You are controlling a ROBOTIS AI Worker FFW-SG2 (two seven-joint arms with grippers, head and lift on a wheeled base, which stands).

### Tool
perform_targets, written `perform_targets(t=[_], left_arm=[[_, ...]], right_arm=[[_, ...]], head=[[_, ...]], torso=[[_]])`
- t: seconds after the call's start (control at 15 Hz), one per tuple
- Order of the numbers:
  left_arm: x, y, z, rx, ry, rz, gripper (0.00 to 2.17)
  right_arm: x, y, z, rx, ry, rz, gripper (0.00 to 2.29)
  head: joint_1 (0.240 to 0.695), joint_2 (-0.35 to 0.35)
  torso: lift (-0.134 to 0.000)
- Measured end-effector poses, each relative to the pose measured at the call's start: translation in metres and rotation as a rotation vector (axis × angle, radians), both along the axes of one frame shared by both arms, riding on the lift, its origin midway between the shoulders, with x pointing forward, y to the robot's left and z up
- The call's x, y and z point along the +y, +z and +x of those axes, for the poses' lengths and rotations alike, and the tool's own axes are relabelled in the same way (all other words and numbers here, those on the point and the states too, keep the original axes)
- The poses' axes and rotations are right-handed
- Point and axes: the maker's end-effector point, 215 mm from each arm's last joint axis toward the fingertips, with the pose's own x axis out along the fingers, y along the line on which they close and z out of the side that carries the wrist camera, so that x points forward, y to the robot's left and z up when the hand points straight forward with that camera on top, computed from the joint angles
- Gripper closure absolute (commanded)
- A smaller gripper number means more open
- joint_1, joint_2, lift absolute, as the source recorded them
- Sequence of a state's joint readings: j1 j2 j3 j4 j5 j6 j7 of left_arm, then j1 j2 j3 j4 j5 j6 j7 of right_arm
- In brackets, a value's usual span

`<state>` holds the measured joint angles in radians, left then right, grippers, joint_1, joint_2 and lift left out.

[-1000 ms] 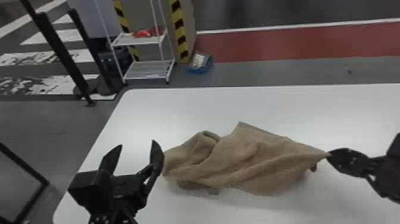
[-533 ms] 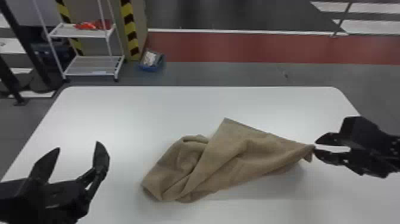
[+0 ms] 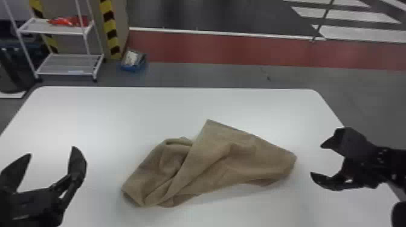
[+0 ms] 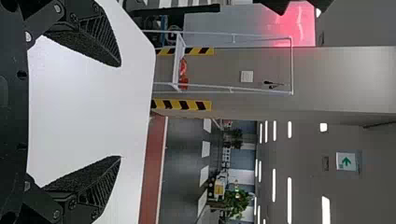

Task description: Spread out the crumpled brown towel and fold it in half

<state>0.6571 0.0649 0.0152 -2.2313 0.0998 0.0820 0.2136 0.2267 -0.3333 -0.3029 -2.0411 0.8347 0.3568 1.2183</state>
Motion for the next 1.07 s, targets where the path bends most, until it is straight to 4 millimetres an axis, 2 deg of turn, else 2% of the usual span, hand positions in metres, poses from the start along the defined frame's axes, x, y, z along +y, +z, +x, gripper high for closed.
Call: perform_targets(t=[0.13, 0.2, 0.27, 0.33, 0.47, 0.53, 0.67, 0.8, 0.93, 1.07], left_arm=[[-0.01, 0.004, 0.002, -0.006, -0.042, 0.001, 0.21], [-0.022, 0.004, 0.004, 0.002, -0.098, -0.001, 0.21], [-0.046, 0.0, 0.005, 0.027, -0.206, -0.011, 0.21], [-0.074, -0.006, 0.003, 0.057, -0.343, -0.038, 0.21], [-0.119, -0.018, -0.005, 0.111, -0.556, -0.094, 0.21], [-0.133, -0.025, -0.007, 0.135, -0.616, -0.11, 0.21], [-0.151, -0.04, -0.011, 0.187, -0.695, -0.131, 0.21], [-0.158, -0.061, -0.015, 0.259, -0.747, -0.142, 0.21], [-0.167, -0.076, -0.026, 0.317, -0.826, -0.165, 0.3], [-0.17, -0.083, -0.04, 0.353, -0.892, -0.176, 0.3]], right_arm=[[-0.027, 0.018, -0.001, -0.051, -0.089, 0.102, 0.15], [-0.044, 0.029, 0.0, -0.087, -0.146, 0.168, 0.15], [-0.071, 0.043, 0.001, -0.14, -0.234, 0.235, 0.15], [-0.108, 0.054, 0.0, -0.203, -0.349, 0.27, 0.15], [-0.175, 0.063, -0.014, -0.283, -0.556, 0.278, 0.14], [-0.207, 0.063, -0.026, -0.305, -0.653, 0.271, 0.14], [-0.258, 0.056, -0.058, -0.323, -0.817, 0.273, 0.14], [-0.29, 0.051, -0.088, -0.33, -0.919, 0.303, 0.14], [-0.303, 0.051, -0.104, -0.338, -0.955, 0.312, 0.13], [-0.306, 0.052, -0.108, -0.34, -0.961, 0.311, 0.13]], head=[[0.695, -0.172], [0.695, -0.229], [0.695, -0.279], [0.695, -0.331], [0.695, -0.35], [0.695, -0.35], [0.695, -0.35], [0.695, -0.35], [0.695, -0.35], [0.695, -0.35]], torso=[[-0.124], [-0.124], [-0.124], [-0.124], [-0.124], [-0.124], [-0.124], [-0.124], [-0.124], [-0.124]])
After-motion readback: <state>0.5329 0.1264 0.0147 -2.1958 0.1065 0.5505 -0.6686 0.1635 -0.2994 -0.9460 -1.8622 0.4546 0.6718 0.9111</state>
